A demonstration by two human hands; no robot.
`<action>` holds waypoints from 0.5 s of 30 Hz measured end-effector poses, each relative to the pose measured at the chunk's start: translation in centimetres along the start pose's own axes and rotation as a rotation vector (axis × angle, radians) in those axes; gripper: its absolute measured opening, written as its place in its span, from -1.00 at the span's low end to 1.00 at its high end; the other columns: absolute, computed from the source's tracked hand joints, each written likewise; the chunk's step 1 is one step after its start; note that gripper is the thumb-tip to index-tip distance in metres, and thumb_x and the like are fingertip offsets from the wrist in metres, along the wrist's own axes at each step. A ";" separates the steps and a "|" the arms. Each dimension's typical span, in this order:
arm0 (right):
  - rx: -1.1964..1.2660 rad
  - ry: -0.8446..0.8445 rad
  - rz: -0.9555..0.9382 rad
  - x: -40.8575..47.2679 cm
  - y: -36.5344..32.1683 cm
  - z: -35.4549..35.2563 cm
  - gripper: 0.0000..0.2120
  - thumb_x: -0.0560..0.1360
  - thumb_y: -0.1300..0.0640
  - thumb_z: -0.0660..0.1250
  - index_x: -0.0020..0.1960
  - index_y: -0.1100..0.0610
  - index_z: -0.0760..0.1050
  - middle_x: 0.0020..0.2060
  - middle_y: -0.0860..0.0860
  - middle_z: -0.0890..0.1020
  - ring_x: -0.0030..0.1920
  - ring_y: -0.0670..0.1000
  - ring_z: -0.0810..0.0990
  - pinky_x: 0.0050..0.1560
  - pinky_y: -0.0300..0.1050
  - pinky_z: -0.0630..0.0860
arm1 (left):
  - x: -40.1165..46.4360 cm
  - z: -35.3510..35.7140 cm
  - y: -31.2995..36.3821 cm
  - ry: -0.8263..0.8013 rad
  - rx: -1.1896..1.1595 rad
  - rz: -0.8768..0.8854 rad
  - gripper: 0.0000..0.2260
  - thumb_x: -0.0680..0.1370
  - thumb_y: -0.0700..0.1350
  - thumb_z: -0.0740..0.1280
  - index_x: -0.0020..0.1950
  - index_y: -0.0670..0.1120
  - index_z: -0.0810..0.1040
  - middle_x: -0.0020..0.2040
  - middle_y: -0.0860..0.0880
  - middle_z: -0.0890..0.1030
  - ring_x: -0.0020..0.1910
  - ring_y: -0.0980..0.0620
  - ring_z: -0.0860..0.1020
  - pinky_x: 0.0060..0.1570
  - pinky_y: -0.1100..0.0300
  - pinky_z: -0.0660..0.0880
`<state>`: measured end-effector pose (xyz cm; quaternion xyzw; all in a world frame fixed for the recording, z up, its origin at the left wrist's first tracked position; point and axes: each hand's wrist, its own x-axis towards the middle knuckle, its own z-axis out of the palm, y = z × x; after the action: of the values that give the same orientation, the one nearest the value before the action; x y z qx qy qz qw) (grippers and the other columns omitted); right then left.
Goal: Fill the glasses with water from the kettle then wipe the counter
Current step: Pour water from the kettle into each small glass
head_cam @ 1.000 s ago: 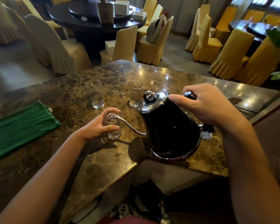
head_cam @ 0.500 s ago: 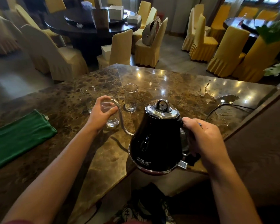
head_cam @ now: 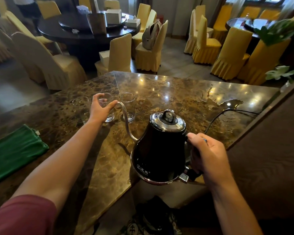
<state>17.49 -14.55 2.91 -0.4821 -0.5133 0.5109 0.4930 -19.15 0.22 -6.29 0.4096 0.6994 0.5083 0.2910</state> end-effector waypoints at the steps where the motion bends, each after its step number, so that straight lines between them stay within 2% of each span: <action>1: 0.003 0.001 0.003 0.0 0.1 -0.2 -0.59 0.54 -0.02 0.40 -0.45 0.03 0.43 -0.57 0.02 0.35 -0.58 -0.03 0.27 -0.48 -0.15 0.21 | 0.0 0.0 0.0 0.012 0.002 -0.005 -0.35 0.41 0.14 0.56 0.40 0.07 0.36 0.26 -0.10 0.55 0.27 -0.09 0.55 0.30 -0.15 0.53; 3: 0.015 0.012 0.016 0.1 0.2 -0.4 -0.60 0.51 -0.04 0.40 -0.43 0.05 0.40 -0.56 0.04 0.33 -0.58 -0.03 0.27 -0.48 -0.16 0.21 | -0.1 0.1 0.2 0.024 0.012 -0.016 -0.34 0.43 0.14 0.55 0.43 0.06 0.35 0.29 -0.11 0.54 0.29 -0.10 0.54 0.31 -0.15 0.52; 6: 0.035 0.017 0.030 0.2 0.3 -0.3 -0.61 0.55 0.03 0.39 -0.40 0.08 0.39 -0.54 0.09 0.31 -0.58 -0.01 0.25 -0.49 -0.14 0.19 | 0.0 0.3 0.3 0.038 0.054 -0.036 -0.34 0.45 0.17 0.53 0.45 0.03 0.34 0.34 -0.12 0.53 0.31 -0.10 0.52 0.32 -0.12 0.50; 10: 0.046 0.023 0.039 0.3 0.3 -0.3 -0.62 0.56 0.06 0.38 -0.41 0.08 0.40 -0.53 0.09 0.32 -0.58 0.00 0.26 -0.50 -0.15 0.20 | 0.0 0.2 0.8 0.053 0.125 -0.129 -0.32 0.48 0.19 0.50 0.46 -0.09 0.35 0.31 -0.12 0.52 0.24 -0.06 0.52 0.16 0.05 0.49; 15: 0.039 0.028 0.020 0.4 0.2 -0.1 -0.61 0.58 0.08 0.37 -0.42 0.02 0.46 -0.48 0.08 0.37 -0.52 0.01 0.33 -0.51 -0.19 0.25 | -1.2 0.0 0.9 0.027 0.192 -0.171 -0.22 0.49 0.21 0.49 0.54 -0.18 0.30 0.43 -0.15 0.48 0.37 -0.14 0.49 0.31 -0.02 0.46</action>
<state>17.59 -14.11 2.72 -0.4846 -0.4914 0.5189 0.5044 -18.32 -0.69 -5.42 0.3675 0.7812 0.4177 0.2831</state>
